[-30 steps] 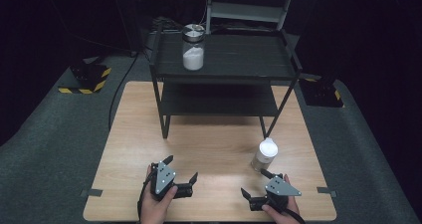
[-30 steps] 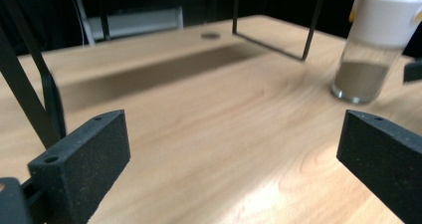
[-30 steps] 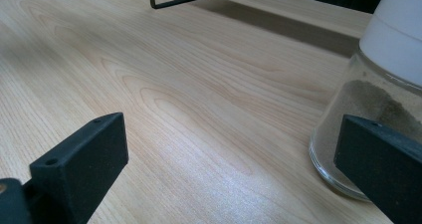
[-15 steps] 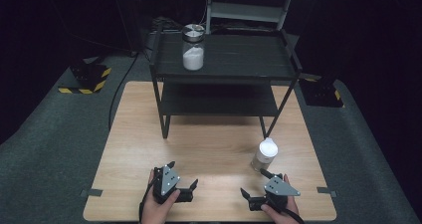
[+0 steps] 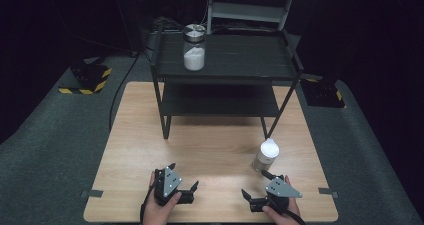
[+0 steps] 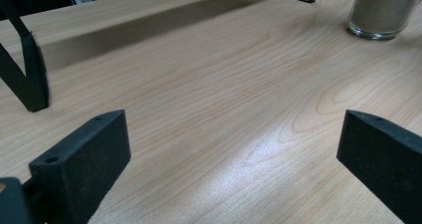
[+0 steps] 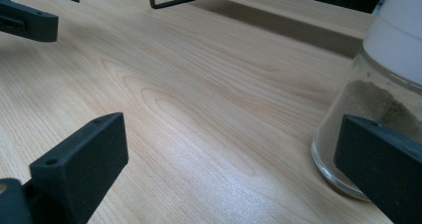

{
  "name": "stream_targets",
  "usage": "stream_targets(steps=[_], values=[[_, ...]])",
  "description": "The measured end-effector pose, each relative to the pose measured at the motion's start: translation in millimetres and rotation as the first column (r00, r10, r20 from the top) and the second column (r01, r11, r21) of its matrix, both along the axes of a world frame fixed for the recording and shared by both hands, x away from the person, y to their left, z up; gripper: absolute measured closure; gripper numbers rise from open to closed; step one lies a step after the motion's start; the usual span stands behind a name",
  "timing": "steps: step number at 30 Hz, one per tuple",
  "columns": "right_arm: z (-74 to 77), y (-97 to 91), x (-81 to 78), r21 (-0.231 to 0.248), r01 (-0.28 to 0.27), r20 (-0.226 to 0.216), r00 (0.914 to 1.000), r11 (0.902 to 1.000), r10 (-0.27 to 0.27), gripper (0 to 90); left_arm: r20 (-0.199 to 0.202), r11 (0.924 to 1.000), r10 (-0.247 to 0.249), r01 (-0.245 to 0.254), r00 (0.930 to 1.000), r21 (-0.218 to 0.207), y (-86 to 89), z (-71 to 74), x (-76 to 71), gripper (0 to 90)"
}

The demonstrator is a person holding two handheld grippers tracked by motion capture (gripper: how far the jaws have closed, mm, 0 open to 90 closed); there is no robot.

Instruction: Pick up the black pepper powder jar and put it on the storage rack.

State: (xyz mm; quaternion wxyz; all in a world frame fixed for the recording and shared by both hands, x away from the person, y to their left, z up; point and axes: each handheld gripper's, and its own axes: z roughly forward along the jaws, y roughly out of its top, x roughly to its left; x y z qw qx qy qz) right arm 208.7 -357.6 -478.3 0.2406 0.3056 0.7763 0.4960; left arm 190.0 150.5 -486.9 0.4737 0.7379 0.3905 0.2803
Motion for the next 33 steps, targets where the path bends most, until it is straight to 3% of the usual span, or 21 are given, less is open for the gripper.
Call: stream_targets(steps=[9,18,22,26,33], values=[[-1.7,-3.5,1.2,0.030,0.004,-0.010,0.9999,0.9995,-0.004,0.4,0.016,0.9991,-0.021,0.020,0.9997,0.036,-3.9,0.6,-2.0,0.5],[-0.2,-8.3,-9.3,0.064,0.018,0.032,0.9993,0.9978,-0.020,0.4,0.021,0.9968,-0.024,0.022,0.9995,0.077,-10.6,2.7,-3.2,0.6],[3.7,-13.6,-16.2,0.092,0.025,0.060,0.9977,0.9955,-0.031,0.4,0.018,0.9968,-0.027,0.025,0.9995,0.076,-12.1,2.8,-2.3,0.7],[7.5,-17.2,-21.9,0.090,0.056,0.086,0.9943,0.9944,-0.064,0.3,0.016,0.9964,-0.029,0.028,0.9994,0.080,-13.7,3.3,-1.9,0.7],[7.5,-23.2,-23.2,0.106,0.108,0.087,0.9893,0.9884,-0.118,0.3,0.017,0.9967,-0.018,0.016,0.9997,0.079,-15.4,3.2,-2.9,0.7]])
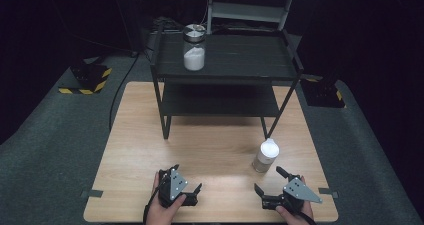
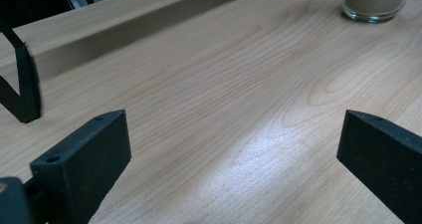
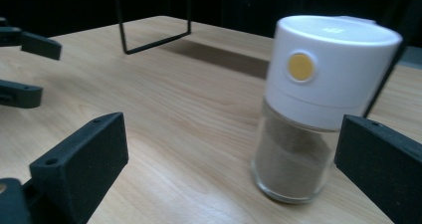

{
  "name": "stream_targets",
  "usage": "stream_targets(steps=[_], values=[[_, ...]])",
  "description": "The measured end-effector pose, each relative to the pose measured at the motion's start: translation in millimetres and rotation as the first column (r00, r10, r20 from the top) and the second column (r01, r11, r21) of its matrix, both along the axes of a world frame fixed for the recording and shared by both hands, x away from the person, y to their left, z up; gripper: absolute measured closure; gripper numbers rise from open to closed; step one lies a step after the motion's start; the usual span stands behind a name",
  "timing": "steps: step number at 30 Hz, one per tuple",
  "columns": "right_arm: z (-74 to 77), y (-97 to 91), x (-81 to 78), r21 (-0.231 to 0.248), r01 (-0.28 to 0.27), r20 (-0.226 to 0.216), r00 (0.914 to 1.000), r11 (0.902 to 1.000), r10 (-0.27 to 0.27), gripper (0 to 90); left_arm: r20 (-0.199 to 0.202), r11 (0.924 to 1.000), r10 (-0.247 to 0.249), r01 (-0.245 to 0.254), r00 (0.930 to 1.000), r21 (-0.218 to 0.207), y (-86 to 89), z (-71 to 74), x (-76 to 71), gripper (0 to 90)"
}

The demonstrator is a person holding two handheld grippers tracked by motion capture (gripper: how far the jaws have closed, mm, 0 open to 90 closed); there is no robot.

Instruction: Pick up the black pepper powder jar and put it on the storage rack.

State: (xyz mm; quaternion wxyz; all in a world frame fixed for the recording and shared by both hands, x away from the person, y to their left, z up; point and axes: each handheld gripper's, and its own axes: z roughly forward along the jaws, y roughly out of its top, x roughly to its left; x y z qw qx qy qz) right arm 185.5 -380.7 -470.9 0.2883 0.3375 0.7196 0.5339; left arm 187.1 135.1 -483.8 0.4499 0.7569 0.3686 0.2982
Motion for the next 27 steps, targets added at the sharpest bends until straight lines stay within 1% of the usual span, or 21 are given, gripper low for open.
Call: stream_targets(steps=[4,6,8,11,14,15,17,20,22,23,24,25,26,27], values=[[-0.3,-1.2,1.8,0.006,0.038,-0.008,0.9993,0.9993,-0.038,0.3,-0.003,1.0000,0.002,-0.002,1.0000,-0.004,0.2,0.1,0.0,0.7],[0.4,-0.6,4.4,0.009,0.067,-0.022,0.9975,0.9977,-0.067,0.3,-0.005,1.0000,0.003,-0.003,1.0000,0.000,-0.6,0.6,0.0,0.6],[0.5,-0.4,7.7,0.016,0.093,-0.023,0.9955,0.9956,-0.092,0.3,-0.005,1.0000,-0.001,0.001,1.0000,0.005,-1.3,0.9,0.1,0.7],[0.7,-0.6,10.2,0.015,0.103,-0.018,0.9946,0.9946,-0.102,0.3,-0.012,0.9999,-0.004,0.004,0.9999,0.016,-2.8,2.4,1.4,0.7],[0.9,0.3,16.7,0.022,0.118,-0.024,0.9927,0.9927,-0.118,0.9,-0.015,1.0000,0.001,-0.001,0.9999,0.005,-1.5,2.0,1.6,0.7],[1.3,0.6,19.5,0.018,0.115,-0.024,0.9931,0.9932,-0.114,1.1,-0.014,1.0000,0.003,-0.003,0.9999,-0.001,-0.7,1.6,1.4,0.7],[2.4,3.7,23.6,-0.014,0.116,-0.017,0.9931,0.9932,-0.116,1.1,-0.017,1.0000,0.003,-0.003,0.9998,-0.007,0.1,1.5,1.4,0.7],[3.5,7.8,30.0,-0.016,0.130,-0.028,0.9911,0.9914,-0.130,1.1,-0.025,1.0000,0.003,-0.003,0.9997,-0.003,-0.7,2.6,2.5,0.7],[2.2,11.0,33.6,-0.018,0.137,-0.026,0.9901,0.9904,-0.138,1.4,-0.024,1.0000,0.005,-0.006,0.9997,-0.007,-0.5,2.2,2.4,0.7],[0.3,13.5,36.9,-0.011,0.150,-0.030,0.9881,0.9886,-0.151,2.6,-0.023,0.9999,0.006,-0.007,0.9997,-0.009,-0.5,2.1,2.2,0.7],[0.3,13.5,36.9,-0.011,0.150,-0.030,0.9881,0.9886,-0.151,2.6,-0.023,0.9999,0.006,-0.006,0.9997,-0.010,-0.3,2.0,2.3,0.7],[-3.3,15.1,40.2,0.008,0.166,-0.035,0.9856,0.9861,-0.165,8.8,-0.024,0.9999,0.006,-0.006,0.9997,-0.010,-0.4,2.1,2.4,0.7],[-3.3,15.1,40.2,0.008,0.166,-0.035,0.9856,0.9861,-0.165,8.8,-0.029,0.9999,0.009,-0.009,0.9995,-0.008,-0.9,2.8,2.9,0.7],[-6.4,15.1,42.3,0.025,0.168,-0.036,0.9853,0.9855,-0.167,11.2,-0.033,0.9999,0.009,-0.010,0.9994,-0.007,-1.2,3.2,3.6,0.7]])
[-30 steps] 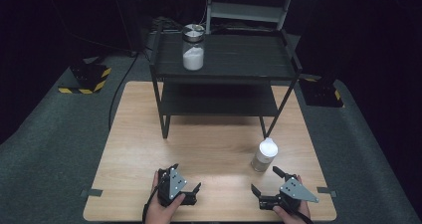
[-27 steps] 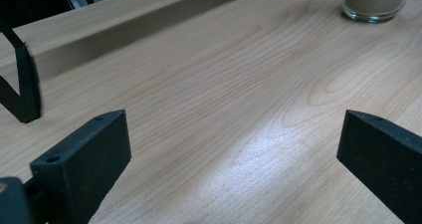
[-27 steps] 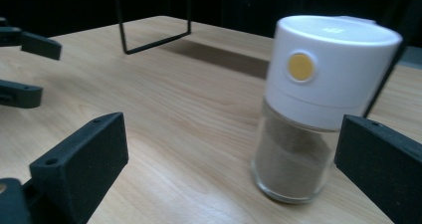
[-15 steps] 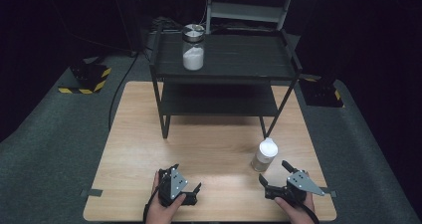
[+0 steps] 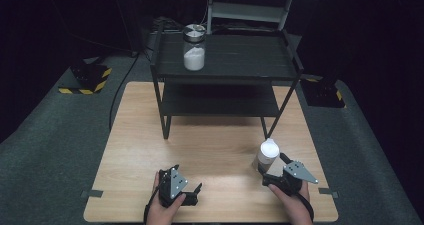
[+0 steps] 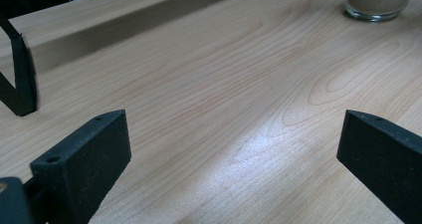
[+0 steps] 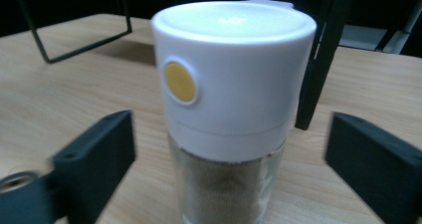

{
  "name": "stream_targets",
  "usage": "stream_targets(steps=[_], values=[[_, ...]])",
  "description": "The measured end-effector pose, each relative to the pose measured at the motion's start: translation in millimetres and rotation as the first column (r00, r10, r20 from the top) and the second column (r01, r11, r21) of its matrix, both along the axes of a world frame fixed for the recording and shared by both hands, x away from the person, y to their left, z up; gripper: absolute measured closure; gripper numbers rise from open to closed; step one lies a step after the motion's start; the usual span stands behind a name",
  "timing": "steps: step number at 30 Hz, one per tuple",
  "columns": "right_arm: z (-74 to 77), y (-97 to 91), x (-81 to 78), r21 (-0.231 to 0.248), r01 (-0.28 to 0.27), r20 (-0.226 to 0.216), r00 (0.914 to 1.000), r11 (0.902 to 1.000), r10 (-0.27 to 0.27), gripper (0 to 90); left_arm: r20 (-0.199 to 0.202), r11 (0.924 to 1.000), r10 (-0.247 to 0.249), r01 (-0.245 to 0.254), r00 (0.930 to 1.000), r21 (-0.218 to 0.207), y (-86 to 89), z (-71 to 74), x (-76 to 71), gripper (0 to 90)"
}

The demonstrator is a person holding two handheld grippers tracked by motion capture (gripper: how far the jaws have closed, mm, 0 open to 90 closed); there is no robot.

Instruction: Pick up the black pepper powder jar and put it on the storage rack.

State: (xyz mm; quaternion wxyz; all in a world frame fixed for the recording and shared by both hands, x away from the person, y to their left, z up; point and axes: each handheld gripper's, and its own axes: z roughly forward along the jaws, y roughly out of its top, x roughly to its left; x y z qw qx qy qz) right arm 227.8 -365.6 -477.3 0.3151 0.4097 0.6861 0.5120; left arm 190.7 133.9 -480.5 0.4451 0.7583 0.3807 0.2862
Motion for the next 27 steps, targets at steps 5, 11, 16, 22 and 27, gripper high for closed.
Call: stream_targets(steps=[5,11,16,22,27], values=[[-12.5,6.8,5.1,0.029,0.022,0.027,0.9994,0.9993,-0.023,17.2,0.001,0.9999,-0.006,0.006,1.0000,0.009,-0.8,0.4,0.3,0.7],[-21.1,11.1,4.1,0.046,0.023,0.075,0.9968,0.9987,-0.027,30.1,0.008,0.9999,-0.007,0.007,0.9999,0.015,-1.5,0.0,-0.9,0.7],[-18.5,12.9,5.9,0.037,0.027,0.072,0.9970,0.9989,-0.030,30.8,0.009,1.0000,-0.005,0.005,0.9999,0.006,0.0,-0.5,-1.1,0.7],[-15.1,13.0,5.8,0.028,0.032,0.064,0.9974,0.9991,-0.034,30.9,0.003,0.9999,-0.009,0.009,1.0000,0.006,-0.2,0.0,-0.1,0.7],[-13.4,12.0,4.7,0.027,0.021,0.064,0.9977,0.9994,-0.023,30.9,0.000,1.0000,-0.007,0.007,1.0000,0.003,0.2,0.2,0.4,0.7]])
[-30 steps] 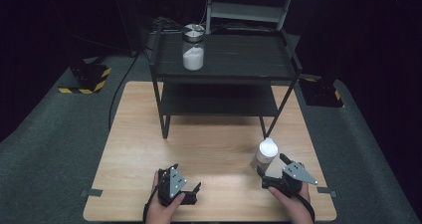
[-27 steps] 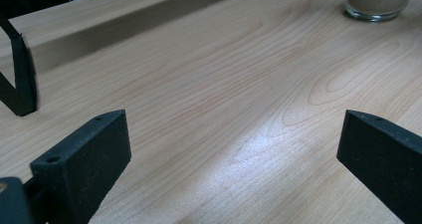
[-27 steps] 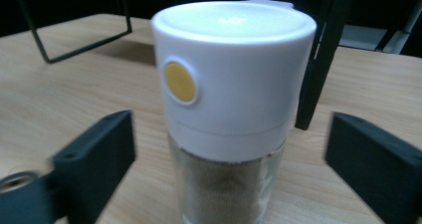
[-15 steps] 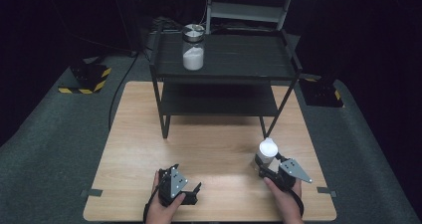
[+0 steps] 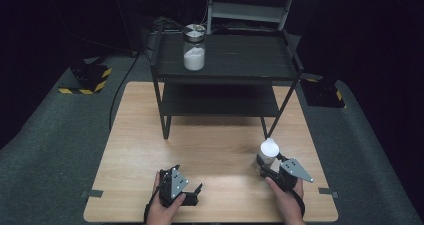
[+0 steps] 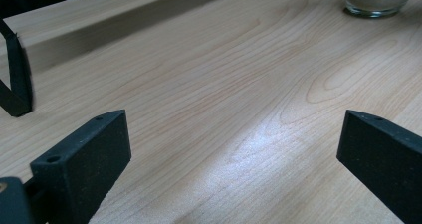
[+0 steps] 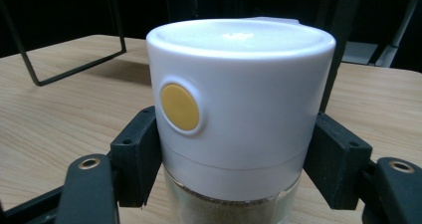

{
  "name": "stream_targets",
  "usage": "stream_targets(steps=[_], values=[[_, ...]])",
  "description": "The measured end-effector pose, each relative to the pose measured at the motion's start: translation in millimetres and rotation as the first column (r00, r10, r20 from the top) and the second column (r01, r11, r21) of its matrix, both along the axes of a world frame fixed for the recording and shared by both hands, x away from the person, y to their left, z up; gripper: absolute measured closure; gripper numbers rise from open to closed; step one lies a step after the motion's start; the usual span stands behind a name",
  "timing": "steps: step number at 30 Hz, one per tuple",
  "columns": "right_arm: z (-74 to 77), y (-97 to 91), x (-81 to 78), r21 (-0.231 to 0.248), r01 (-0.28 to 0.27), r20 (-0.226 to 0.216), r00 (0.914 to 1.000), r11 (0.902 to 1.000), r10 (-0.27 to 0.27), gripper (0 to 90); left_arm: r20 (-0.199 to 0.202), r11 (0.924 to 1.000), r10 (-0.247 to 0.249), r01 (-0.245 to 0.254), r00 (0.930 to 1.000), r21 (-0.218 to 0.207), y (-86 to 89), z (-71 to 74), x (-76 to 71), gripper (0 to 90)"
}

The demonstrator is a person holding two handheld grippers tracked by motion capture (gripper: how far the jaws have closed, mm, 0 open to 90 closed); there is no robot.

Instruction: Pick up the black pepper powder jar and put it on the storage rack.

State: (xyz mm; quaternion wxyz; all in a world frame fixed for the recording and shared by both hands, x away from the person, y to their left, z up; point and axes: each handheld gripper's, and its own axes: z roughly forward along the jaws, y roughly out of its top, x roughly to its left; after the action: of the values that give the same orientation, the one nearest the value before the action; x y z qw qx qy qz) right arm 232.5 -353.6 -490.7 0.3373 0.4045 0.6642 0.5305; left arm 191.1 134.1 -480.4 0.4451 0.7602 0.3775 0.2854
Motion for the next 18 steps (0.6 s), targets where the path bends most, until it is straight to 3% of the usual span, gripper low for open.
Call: stream_targets(steps=[10,18], values=[[27.4,1.2,-9.7,-0.008,-0.057,0.042,0.9975,0.9983,0.057,30.9,-0.023,0.9998,0.016,-0.016,0.9996,-0.009,2.7,1.8,4.0,0.7],[57.3,3.2,-11.9,0.029,-0.099,0.050,0.9940,0.9947,0.098,30.9,-0.038,0.9995,0.016,-0.017,0.9992,-0.028,8.3,2.1,5.4,0.7]])
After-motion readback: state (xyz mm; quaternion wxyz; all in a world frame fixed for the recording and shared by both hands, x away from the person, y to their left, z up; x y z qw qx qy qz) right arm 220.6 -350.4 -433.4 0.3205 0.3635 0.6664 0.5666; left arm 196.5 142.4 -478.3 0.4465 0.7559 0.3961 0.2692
